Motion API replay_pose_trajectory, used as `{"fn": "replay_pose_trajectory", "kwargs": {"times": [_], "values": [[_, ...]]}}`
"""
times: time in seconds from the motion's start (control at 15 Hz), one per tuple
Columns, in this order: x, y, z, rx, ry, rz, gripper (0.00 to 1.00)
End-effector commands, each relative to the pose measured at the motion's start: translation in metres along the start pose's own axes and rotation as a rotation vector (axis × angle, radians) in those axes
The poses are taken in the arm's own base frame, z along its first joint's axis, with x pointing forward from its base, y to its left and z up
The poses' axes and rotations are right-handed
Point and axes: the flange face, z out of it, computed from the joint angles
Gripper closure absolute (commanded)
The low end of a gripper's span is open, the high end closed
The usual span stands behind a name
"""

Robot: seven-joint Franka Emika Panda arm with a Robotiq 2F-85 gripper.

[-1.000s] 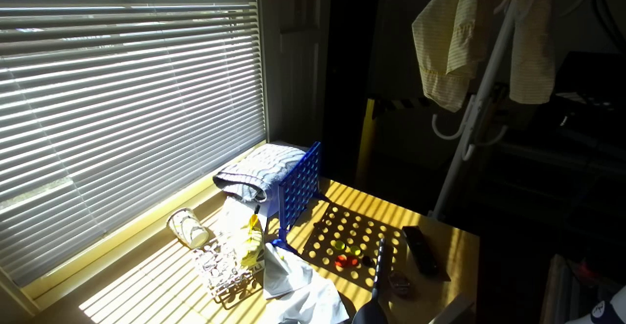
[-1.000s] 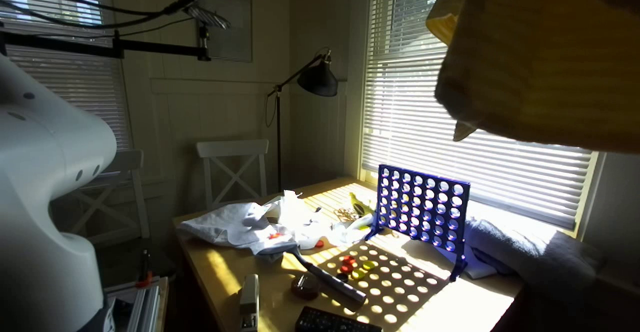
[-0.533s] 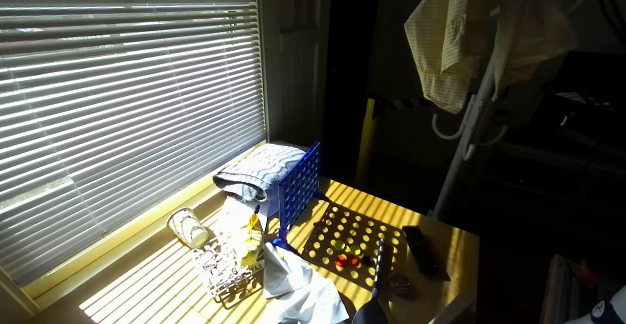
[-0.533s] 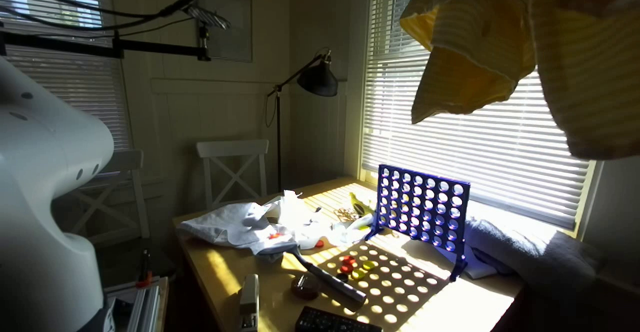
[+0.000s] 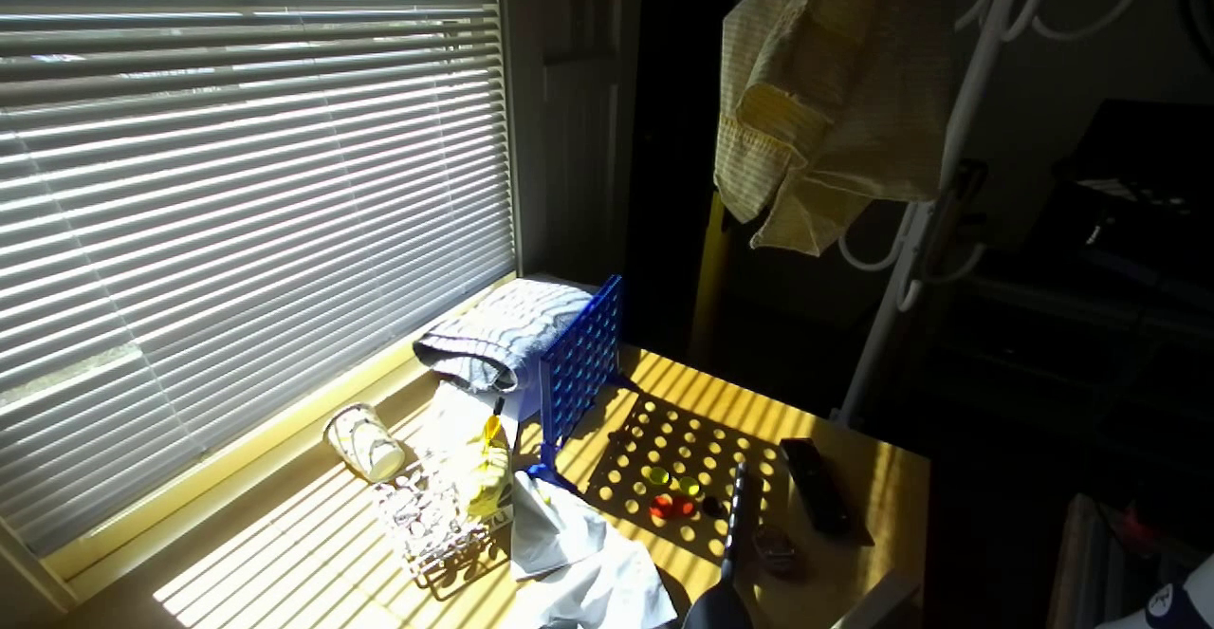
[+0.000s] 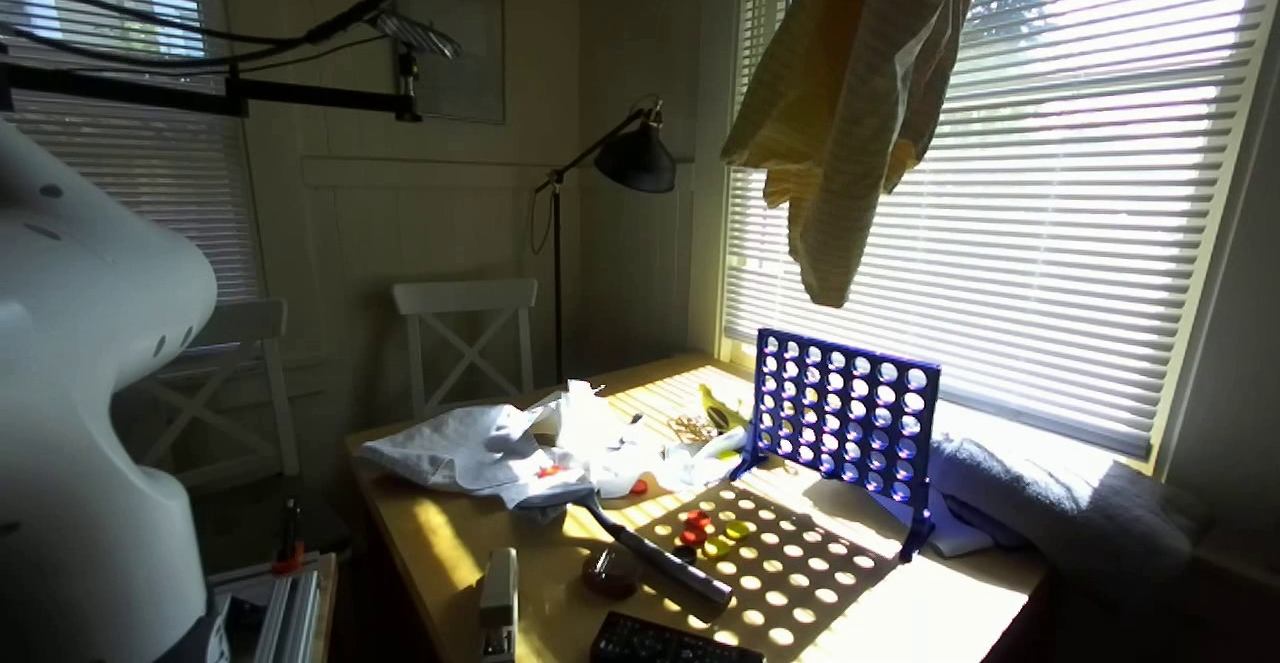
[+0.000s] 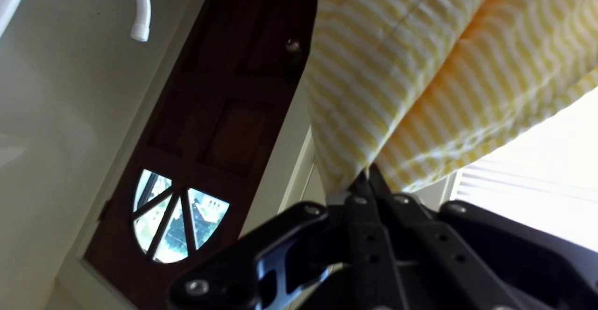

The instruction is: Move the yellow towel to one bottom hook on the stand.

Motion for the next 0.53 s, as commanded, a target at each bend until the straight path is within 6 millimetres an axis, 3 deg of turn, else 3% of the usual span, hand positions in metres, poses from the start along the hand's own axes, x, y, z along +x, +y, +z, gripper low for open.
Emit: {"fn": "replay_pose_trajectory", "kwargs": {"times": [0.0,0.47], "values": [[-0.014,0.007,0.019,0.001,-0.063,-0.017,1.0],[-0.066,0.035,0.065,-0.041,-0.233,0.01,1.0]]}}
